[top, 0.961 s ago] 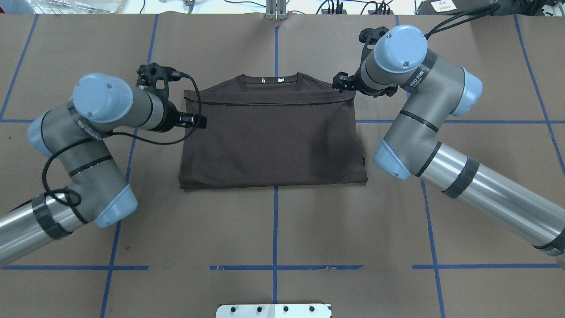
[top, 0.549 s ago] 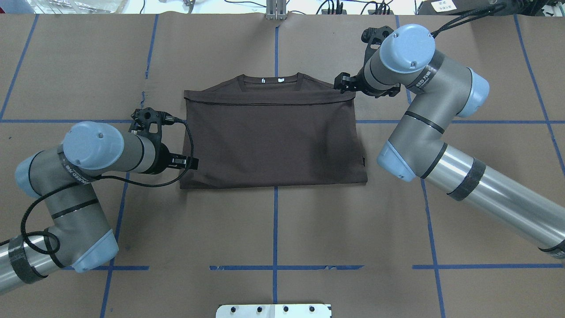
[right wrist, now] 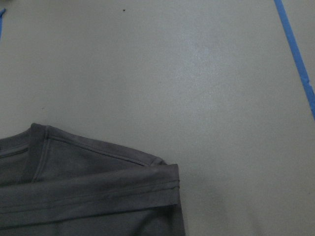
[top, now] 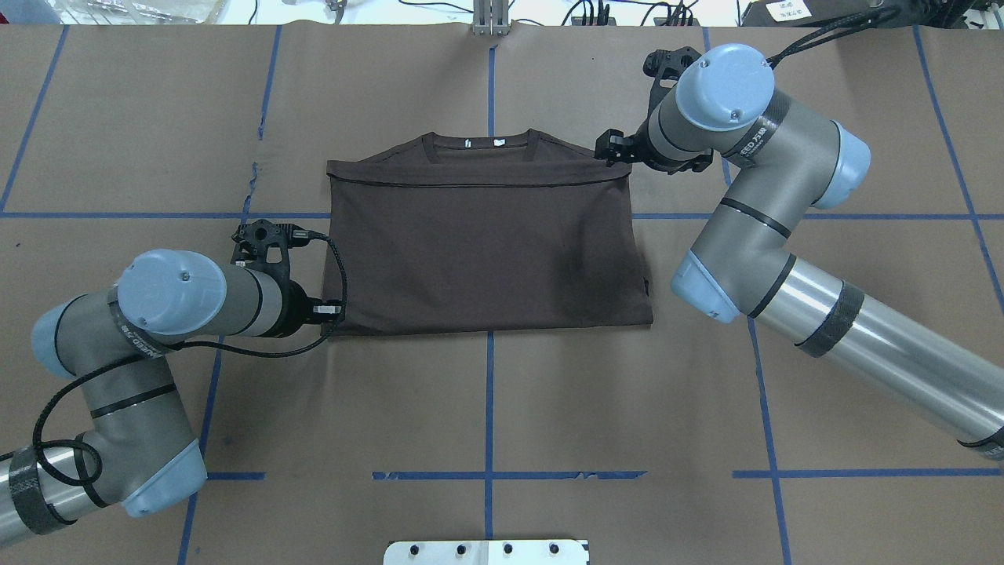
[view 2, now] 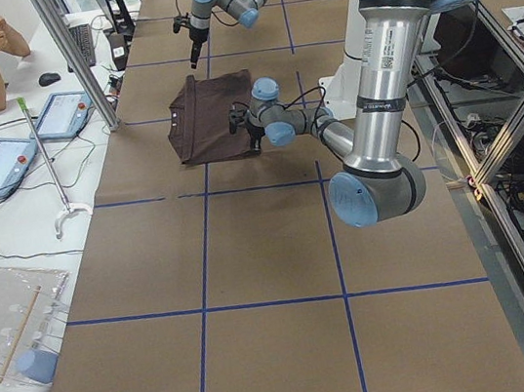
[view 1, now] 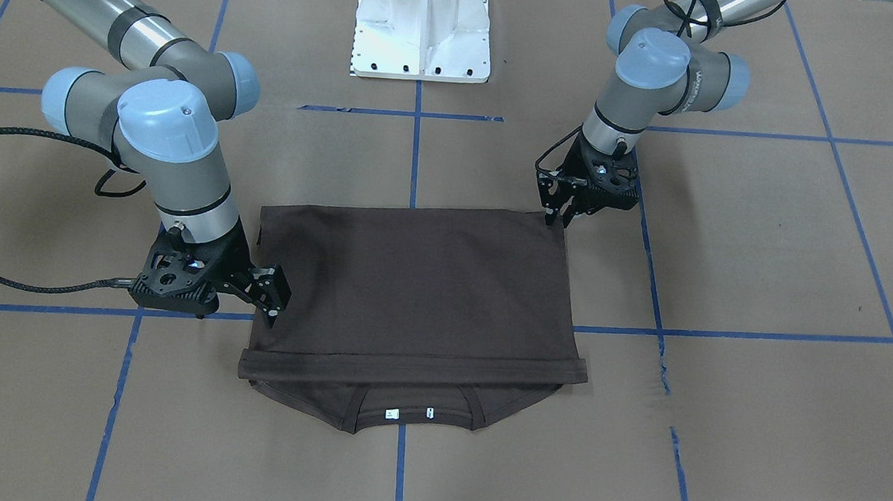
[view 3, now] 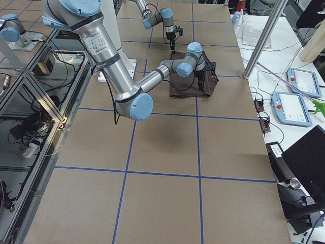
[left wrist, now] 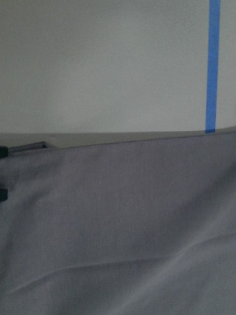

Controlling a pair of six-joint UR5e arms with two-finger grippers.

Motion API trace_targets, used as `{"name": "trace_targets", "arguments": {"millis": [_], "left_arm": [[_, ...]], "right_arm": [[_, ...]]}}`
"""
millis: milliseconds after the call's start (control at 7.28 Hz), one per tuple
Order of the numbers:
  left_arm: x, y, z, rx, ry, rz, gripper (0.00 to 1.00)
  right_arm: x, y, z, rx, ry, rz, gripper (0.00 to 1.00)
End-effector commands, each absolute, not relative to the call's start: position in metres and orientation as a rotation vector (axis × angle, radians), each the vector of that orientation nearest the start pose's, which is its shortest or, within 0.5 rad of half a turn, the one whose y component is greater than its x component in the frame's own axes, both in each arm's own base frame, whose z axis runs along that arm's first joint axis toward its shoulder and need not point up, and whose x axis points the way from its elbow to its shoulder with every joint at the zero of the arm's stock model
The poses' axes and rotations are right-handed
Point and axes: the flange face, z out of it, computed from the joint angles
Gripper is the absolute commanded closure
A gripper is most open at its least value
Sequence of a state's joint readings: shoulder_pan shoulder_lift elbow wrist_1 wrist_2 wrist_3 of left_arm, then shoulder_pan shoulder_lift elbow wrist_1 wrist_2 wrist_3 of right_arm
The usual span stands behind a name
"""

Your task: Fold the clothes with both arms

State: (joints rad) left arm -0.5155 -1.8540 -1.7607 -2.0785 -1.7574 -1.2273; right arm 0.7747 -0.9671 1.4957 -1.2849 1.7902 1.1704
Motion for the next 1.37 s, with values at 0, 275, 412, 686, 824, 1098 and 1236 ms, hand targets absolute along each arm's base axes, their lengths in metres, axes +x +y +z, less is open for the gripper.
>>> {"name": "trace_targets", "arguments": {"millis": [0, 275, 412, 686, 824, 1098, 1236], "left_arm": [[0.47, -0.397, 0.365, 0.248, 0.957, -0.07, 0.66], [0.474, -0.395, 0.369, 0.241, 0.95, -0.065, 0.66], [0.476, -0.394, 0.37, 0.239, 0.949, -0.062, 0.82], [0.476, -0.396, 0.368, 0.268, 0.942, -0.074, 1.0], [0.473, -0.396, 0.365, 0.295, 0.934, -0.078, 1.0], [0.47, -0.399, 0.381, 0.291, 0.904, -0.07, 1.0], [0.455, -0.418, 0.387, 0.359, 0.865, -0.014, 1.0]], "right_arm": [[-0.437, -0.582, 0.308, 0.277, -0.792, 0.261, 0.0], [-0.437, -0.582, 0.309, 0.277, -0.791, 0.262, 0.0], [-0.437, -0.582, 0.31, 0.276, -0.79, 0.26, 0.0], [-0.437, -0.582, 0.311, 0.275, -0.788, 0.261, 0.0], [-0.437, -0.583, 0.31, 0.276, -0.79, 0.26, 0.0], [-0.437, -0.583, 0.31, 0.276, -0.79, 0.262, 0.0], [-0.437, -0.583, 0.31, 0.276, -0.79, 0.262, 0.0]]}}
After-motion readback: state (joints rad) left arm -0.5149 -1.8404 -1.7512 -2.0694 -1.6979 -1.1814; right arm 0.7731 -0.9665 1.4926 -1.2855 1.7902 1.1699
